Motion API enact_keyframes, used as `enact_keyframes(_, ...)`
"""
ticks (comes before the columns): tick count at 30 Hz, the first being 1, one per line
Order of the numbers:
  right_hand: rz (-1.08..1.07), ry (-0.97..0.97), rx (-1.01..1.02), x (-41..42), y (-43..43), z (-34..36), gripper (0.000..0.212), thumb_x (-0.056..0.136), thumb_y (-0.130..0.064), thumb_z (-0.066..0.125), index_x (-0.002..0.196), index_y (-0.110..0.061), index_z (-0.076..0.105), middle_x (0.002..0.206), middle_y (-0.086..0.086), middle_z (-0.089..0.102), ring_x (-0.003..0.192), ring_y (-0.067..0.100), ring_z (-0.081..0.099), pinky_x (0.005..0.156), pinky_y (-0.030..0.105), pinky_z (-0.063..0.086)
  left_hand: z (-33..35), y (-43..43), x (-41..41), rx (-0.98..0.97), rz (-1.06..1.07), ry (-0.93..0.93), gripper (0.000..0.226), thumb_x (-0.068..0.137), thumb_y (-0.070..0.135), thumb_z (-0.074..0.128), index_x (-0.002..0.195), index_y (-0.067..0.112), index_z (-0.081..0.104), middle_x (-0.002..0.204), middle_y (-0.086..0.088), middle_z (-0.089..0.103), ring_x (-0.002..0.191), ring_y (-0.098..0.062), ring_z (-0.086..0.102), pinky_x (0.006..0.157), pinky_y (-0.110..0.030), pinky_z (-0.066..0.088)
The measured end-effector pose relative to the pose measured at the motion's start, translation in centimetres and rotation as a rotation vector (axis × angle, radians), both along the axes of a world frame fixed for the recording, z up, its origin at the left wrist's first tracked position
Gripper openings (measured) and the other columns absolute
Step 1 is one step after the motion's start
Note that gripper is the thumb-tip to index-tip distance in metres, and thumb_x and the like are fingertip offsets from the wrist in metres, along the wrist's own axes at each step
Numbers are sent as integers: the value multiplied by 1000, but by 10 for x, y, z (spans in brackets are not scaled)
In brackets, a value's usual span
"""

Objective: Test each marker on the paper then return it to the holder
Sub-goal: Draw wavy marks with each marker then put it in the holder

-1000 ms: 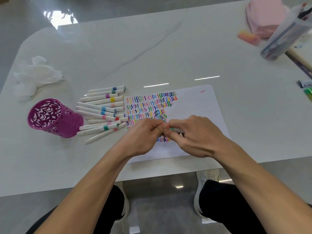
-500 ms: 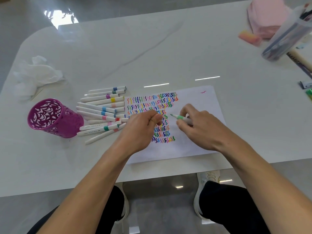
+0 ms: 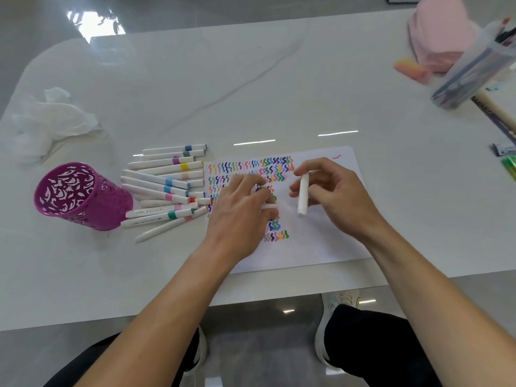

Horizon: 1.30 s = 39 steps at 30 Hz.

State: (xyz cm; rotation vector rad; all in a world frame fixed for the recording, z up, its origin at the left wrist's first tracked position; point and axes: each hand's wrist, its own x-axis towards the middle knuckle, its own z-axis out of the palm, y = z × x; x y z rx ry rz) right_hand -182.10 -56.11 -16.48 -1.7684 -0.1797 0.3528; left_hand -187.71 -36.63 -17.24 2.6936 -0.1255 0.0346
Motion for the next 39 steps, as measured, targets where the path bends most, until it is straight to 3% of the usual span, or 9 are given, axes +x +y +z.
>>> enact_keyframes(5, -72, -170, -144, 0, 10, -14, 25, 93, -1, 66, 104, -23, 70, 95, 1, 74, 89, 19, 71, 71, 34, 59, -3, 3, 0, 16, -40, 23, 19, 88, 23, 76, 105, 18, 72, 136, 2, 58, 132, -23, 44, 103, -43, 42)
enact_keyframes(7, -107, -189, -123, 0, 13, -15, 11, 94, -21, 73, 102, -27, 68, 91, -7, 72, 82, 14, 67, 69, 25, 53, -4, 3, 0, -15, -30, 13, 17, 87, 21, 77, 103, 17, 73, 132, 3, 62, 129, -23, 48, 100, -43, 43)
enact_keyframes(9, -171, -175, -91, -1, 13, -14, 10, 96, -39, 66, 95, -30, 68, 85, -8, 69, 75, 11, 61, 65, 22, 47, -6, 1, 0, -57, -21, -4, 16, 86, 19, 78, 101, 15, 74, 128, 3, 66, 125, -24, 53, 98, -43, 46)
enact_keyframes(12, -219, -117, -31, 1, 13, -15, 23, 102, -29, 52, 93, -29, 74, 72, 0, 67, 66, 12, 58, 60, 25, 46, -7, -1, 0, -97, -1, -12, 15, 83, 17, 80, 98, 14, 76, 124, 4, 69, 122, -24, 56, 98, -40, 47)
enact_keyframes(15, -245, -64, 19, 2, 16, -17, 17, 95, -21, 59, 110, -25, 67, 68, 4, 69, 59, 16, 60, 55, 27, 48, -6, -2, 1, -108, 20, -16, 14, 81, 16, 82, 94, 15, 77, 120, 4, 71, 121, -23, 57, 97, -35, 44)
enact_keyframes(19, -328, -68, 7, 2, 16, -23, 13, 82, -24, 68, 89, -20, 58, 70, 3, 71, 58, 20, 64, 54, 35, 52, -5, -1, 1, -106, 18, 5, 15, 82, 17, 81, 97, 16, 78, 125, 4, 70, 125, -23, 55, 101, -32, 41)
enact_keyframes(23, -336, -90, -44, 1, 15, -30, 18, 81, -27, 72, 80, -19, 56, 71, 6, 71, 57, 23, 66, 56, 46, 56, -5, 0, -1, -101, 14, 19, 16, 85, 17, 78, 101, 15, 77, 131, 3, 67, 130, -23, 52, 104, -35, 41)
enact_keyframes(34, -317, -99, -77, 3, 16, -36, 21, 83, -30, 72, 82, -15, 57, 72, 4, 73, 58, 21, 68, 56, 43, 57, -3, -1, 0, -94, 23, 29, 17, 83, 16, 80, 99, 15, 76, 128, 4, 68, 127, -22, 53, 102, -37, 43)
enact_keyframes(39, -316, -100, -100, 4, 17, -37, 18, 83, -27, 73, 78, -21, 56, 71, 4, 73, 58, 21, 68, 55, 40, 56, -3, -2, 0, -81, 29, 16, 17, 82, 16, 81, 98, 15, 76, 124, 4, 69, 123, -20, 53, 99, -30, 40)
